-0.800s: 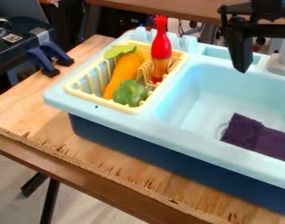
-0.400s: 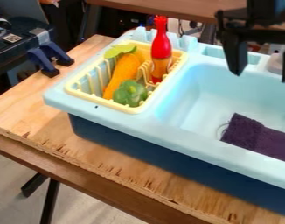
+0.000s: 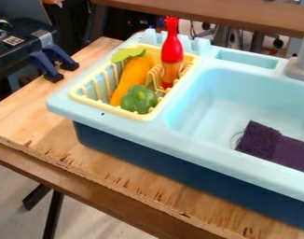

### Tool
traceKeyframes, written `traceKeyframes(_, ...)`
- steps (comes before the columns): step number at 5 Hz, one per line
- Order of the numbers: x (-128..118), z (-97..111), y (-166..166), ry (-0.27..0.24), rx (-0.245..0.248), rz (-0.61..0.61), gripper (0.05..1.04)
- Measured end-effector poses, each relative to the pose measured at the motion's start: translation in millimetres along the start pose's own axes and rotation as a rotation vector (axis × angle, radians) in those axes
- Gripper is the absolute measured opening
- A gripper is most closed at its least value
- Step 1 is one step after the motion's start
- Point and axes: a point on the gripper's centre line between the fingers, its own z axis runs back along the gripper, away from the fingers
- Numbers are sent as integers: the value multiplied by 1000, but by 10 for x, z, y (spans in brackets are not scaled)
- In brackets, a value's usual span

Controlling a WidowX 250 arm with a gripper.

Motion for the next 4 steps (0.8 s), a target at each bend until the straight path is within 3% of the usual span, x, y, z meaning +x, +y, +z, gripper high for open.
traceKeyframes(1, 85, 129, 274, 4, 44, 24, 1003)
traceKeyframes(2, 113, 106, 569, 25, 25, 67, 1003)
traceKeyframes(3, 18, -160, 785, 99, 6, 90, 1003)
traceKeyframes(4, -84, -350, 910, 100, -1, 45, 1003)
